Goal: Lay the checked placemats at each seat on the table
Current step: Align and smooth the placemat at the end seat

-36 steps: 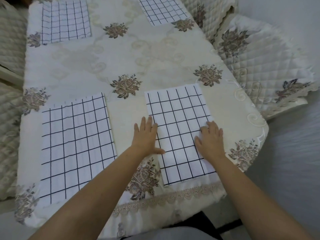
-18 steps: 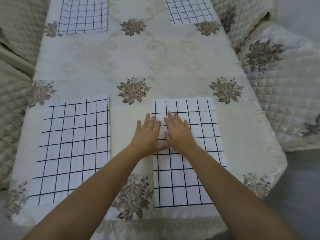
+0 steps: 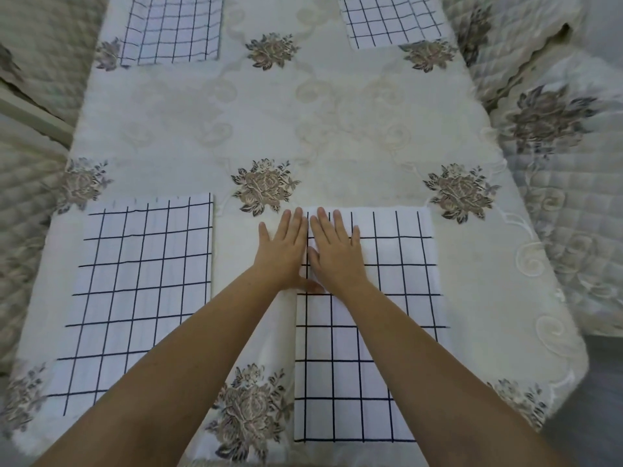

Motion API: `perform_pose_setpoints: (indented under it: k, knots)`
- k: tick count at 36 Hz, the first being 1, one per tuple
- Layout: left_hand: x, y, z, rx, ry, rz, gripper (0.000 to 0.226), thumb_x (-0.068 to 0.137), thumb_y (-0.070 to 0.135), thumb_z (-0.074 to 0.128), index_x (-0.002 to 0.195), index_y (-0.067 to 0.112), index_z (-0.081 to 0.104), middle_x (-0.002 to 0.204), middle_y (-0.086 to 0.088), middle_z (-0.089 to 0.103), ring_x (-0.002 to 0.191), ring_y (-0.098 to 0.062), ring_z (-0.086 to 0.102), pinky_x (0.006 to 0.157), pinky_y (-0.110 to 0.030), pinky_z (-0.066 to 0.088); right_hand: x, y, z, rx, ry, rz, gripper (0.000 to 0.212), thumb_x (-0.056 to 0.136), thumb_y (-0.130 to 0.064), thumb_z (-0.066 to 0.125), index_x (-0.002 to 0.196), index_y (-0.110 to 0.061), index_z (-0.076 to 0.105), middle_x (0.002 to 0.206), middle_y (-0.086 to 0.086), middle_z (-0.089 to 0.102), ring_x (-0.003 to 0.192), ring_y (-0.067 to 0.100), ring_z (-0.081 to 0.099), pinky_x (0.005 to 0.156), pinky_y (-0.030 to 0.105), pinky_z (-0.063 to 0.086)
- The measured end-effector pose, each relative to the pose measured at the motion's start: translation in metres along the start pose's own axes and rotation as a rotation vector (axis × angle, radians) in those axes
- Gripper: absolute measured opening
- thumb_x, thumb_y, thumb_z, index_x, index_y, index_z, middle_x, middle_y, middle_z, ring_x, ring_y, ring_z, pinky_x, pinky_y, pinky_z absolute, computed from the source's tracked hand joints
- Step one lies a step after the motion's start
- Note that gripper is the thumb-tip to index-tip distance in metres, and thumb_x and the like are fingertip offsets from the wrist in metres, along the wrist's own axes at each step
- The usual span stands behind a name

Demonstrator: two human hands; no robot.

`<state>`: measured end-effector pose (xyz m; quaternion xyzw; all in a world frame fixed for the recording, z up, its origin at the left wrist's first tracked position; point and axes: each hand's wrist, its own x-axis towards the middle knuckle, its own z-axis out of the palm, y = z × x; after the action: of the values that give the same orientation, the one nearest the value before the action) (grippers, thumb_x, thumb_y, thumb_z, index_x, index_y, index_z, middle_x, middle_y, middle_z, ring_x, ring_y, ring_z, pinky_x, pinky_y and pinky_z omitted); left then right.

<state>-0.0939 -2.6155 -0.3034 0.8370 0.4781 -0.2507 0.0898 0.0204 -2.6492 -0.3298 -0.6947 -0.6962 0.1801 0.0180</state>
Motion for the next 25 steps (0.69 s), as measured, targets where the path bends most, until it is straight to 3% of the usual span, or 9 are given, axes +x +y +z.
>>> perform_pose_setpoints:
  k: [3,6,8,12,14,25]
  knots:
    - [0.003,-0.002,-0.001,0.012,-0.031,-0.006,0.134,0.06,0.085,0.047,0.144,0.006,-0.021,0.153,-0.01,-0.028,0.142,-0.027,-0.021,0.11,-0.062,0.007,0.0,0.006,0.004,-0.051,0.032,0.009,0.058,0.087,-0.041,0.027,0.134,-0.014,0.05,0.142,0.004,0.047,0.13,0.027,0.046,0.097,0.055,0.041]
    - [0.003,-0.003,0.001,-0.004,-0.042,-0.015,0.137,0.057,0.087,0.046,0.144,0.007,-0.023,0.152,-0.007,-0.031,0.142,-0.025,-0.023,0.108,-0.064,0.012,0.001,0.015,0.007,-0.076,0.059,0.007,0.061,0.088,-0.046,0.028,0.137,-0.015,0.046,0.145,0.003,0.044,0.132,0.028,0.043,0.099,0.056,0.038]
    - [0.003,-0.003,0.001,-0.019,-0.051,-0.02,0.137,0.057,0.087,0.047,0.144,0.008,-0.024,0.151,-0.005,-0.032,0.142,-0.023,-0.024,0.107,-0.065,0.015,0.001,0.023,0.006,-0.06,0.057,0.024,0.064,0.088,-0.049,0.026,0.141,-0.016,0.039,0.15,0.001,0.036,0.137,0.028,0.034,0.104,0.057,0.031]
    - [0.004,-0.003,0.0,-0.027,-0.08,-0.03,0.138,0.056,0.086,0.049,0.143,0.008,-0.026,0.15,-0.003,-0.035,0.141,-0.021,-0.027,0.105,-0.066,0.018,-0.001,0.052,0.001,-0.072,0.059,0.078,0.074,0.085,-0.057,0.004,0.15,-0.021,0.007,0.158,-0.004,0.002,0.146,0.023,0.001,0.114,0.052,0.007]
    - [0.004,-0.003,-0.001,-0.028,-0.092,-0.03,0.139,0.056,0.087,0.049,0.142,0.009,-0.027,0.149,-0.003,-0.036,0.14,-0.021,-0.028,0.105,-0.067,0.019,-0.004,0.069,-0.003,-0.075,0.079,0.124,0.077,0.082,-0.059,0.0,0.15,-0.022,0.002,0.158,-0.006,-0.004,0.146,0.022,-0.004,0.114,0.051,0.003]
    - [0.006,-0.006,-0.002,-0.071,-0.132,-0.019,0.141,0.055,0.087,0.051,0.141,0.01,-0.029,0.148,-0.001,-0.038,0.139,-0.022,-0.031,0.105,-0.068,0.017,-0.02,0.124,-0.023,-0.083,0.094,0.296,0.084,0.077,-0.059,-0.007,0.15,-0.019,0.001,0.158,-0.005,-0.005,0.146,0.024,-0.005,0.113,0.057,0.002]
